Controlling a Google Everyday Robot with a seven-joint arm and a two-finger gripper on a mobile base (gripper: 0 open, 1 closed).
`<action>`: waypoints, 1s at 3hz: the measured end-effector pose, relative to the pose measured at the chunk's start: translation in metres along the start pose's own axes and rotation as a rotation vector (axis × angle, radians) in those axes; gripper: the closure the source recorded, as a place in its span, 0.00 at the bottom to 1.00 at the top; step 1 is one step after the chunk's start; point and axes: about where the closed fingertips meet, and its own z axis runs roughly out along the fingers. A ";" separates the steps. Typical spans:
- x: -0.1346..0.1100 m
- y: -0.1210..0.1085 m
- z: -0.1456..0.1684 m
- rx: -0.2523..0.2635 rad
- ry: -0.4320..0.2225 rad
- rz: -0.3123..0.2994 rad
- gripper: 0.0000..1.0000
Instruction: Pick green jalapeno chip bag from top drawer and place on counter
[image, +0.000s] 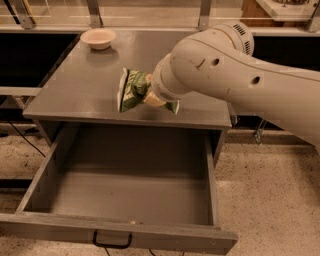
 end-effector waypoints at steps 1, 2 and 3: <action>0.000 0.000 0.000 0.000 0.000 0.000 1.00; -0.002 -0.003 0.009 0.004 -0.004 0.016 1.00; -0.006 -0.011 0.032 0.003 -0.002 0.024 1.00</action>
Offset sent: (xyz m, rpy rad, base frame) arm 0.0207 0.0087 -0.0130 0.0354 0.0104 -0.0285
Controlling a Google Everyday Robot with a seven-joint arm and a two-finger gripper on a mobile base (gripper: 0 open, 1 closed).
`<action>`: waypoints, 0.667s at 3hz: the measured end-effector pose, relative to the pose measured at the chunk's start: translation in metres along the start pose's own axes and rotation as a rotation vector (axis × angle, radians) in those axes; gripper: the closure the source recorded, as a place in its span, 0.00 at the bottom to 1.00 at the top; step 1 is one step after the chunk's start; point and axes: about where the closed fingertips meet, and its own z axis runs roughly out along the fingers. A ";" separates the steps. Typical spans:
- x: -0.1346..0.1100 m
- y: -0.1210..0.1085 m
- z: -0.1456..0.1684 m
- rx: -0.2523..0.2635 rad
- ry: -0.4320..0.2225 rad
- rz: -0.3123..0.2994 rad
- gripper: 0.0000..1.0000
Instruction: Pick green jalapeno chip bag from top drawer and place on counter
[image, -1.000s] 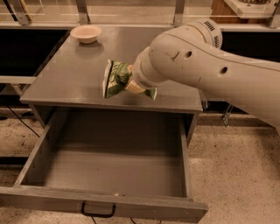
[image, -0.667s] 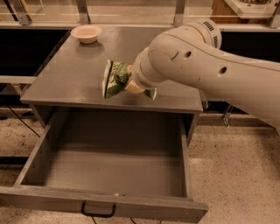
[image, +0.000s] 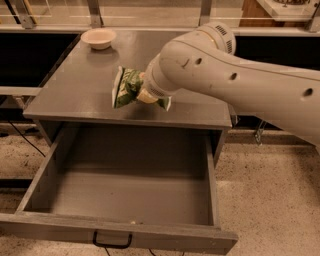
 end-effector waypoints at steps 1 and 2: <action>-0.011 -0.005 0.056 -0.049 0.001 -0.002 1.00; -0.011 -0.005 0.057 -0.050 0.000 -0.001 0.97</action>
Offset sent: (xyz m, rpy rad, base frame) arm 0.0651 0.0446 -0.0477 0.0053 0.0717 0.0417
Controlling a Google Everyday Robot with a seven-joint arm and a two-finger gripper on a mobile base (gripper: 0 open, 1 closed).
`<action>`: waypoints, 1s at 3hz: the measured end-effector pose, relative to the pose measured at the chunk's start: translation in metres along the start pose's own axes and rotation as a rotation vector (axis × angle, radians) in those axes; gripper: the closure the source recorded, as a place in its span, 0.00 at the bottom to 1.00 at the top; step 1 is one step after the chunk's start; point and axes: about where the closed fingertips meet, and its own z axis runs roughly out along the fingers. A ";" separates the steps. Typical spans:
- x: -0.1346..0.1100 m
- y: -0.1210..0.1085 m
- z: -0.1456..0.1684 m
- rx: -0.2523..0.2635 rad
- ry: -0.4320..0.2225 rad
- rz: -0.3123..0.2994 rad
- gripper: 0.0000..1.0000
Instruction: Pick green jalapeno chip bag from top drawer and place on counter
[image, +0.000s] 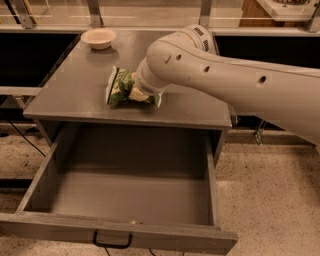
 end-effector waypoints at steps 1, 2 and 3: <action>0.000 0.000 0.000 0.000 0.000 0.000 0.73; 0.000 0.000 0.000 0.000 0.000 0.000 0.50; 0.000 0.000 0.000 0.000 0.000 0.000 0.20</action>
Offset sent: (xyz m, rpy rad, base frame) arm 0.0000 0.0000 0.0000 0.0000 0.0000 0.0000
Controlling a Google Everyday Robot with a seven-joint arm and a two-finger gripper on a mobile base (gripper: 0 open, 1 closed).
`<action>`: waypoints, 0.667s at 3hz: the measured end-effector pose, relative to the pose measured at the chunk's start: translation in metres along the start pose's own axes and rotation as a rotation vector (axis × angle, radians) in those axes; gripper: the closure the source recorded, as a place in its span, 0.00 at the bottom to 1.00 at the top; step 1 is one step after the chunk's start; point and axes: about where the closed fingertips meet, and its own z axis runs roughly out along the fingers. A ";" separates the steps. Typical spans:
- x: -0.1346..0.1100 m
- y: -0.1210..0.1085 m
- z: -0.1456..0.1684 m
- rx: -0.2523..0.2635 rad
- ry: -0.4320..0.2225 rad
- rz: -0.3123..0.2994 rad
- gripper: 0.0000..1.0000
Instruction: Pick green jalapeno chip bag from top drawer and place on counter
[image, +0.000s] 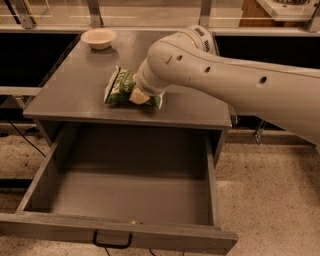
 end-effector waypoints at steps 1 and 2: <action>0.000 0.000 0.000 0.000 0.000 0.000 0.00; 0.000 0.000 0.000 0.000 0.000 0.000 0.00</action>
Offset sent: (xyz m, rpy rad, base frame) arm 0.0000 0.0000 0.0000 0.0000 0.0000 0.0000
